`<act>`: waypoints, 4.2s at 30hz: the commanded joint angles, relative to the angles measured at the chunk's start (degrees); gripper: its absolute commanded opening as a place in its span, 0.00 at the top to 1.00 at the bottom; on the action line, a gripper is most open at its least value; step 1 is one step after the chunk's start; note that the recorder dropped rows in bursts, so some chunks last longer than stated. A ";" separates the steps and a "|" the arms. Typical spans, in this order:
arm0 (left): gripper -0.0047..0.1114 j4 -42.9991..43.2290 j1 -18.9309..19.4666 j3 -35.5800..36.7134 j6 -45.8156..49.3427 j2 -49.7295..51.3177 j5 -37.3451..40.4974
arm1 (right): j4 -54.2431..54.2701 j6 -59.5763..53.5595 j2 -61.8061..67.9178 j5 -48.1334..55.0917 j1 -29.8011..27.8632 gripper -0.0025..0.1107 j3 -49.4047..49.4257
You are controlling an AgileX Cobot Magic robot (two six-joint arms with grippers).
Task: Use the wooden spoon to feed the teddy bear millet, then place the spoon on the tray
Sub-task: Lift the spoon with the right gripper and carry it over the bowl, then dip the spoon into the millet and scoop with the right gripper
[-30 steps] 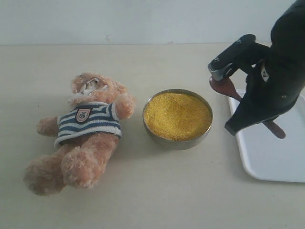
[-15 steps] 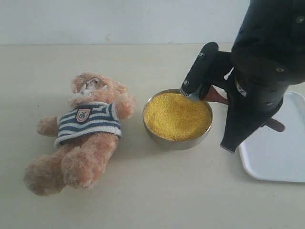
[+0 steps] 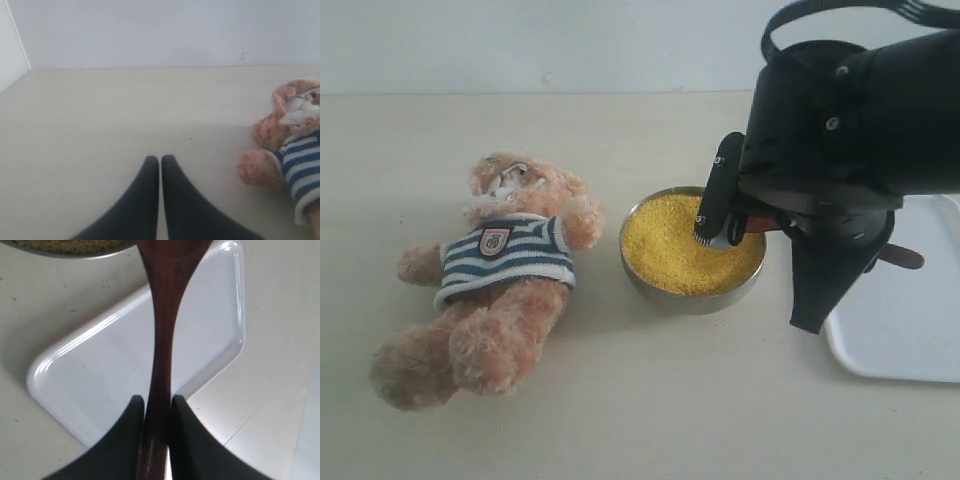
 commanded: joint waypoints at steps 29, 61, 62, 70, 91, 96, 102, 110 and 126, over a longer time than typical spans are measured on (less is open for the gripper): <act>0.93 0.10 -0.13 -0.21 -0.23 -0.23 -0.31 | -10.32 -2.30 10.85 4.41 4.17 0.98 -8.92; 0.93 0.10 -0.13 -0.21 -0.23 -0.23 -0.31 | -7.89 -1.73 10.85 4.41 3.42 0.98 -5.20; 0.93 0.10 -0.13 -0.21 -0.23 -0.23 -0.31 | -7.70 -1.73 10.85 4.41 3.68 0.98 -5.20; 0.93 0.10 -0.13 -0.21 -0.23 -0.23 -0.31 | -6.34 -1.73 12.62 4.41 4.04 0.98 -5.20; 0.93 0.10 -0.13 -0.21 -0.23 -0.23 -0.31 | -3.36 -1.87 12.63 4.41 4.04 0.98 -5.32; 0.93 0.10 -0.13 -0.21 -0.23 -0.23 -0.31 | -3.22 -2.07 12.63 4.41 4.04 0.98 -5.32; 0.93 0.10 -0.13 -0.21 -0.23 -0.23 -0.31 | -1.09 -2.71 12.63 4.41 4.04 0.98 -6.57; 0.93 0.10 -0.13 -0.21 -0.23 -0.23 -0.31 | 1.93 -5.33 12.63 4.41 4.04 0.98 -8.14; 0.93 0.10 -0.13 -0.21 -0.23 -0.23 -0.31 | 3.97 -5.33 12.63 4.41 4.04 0.98 -8.14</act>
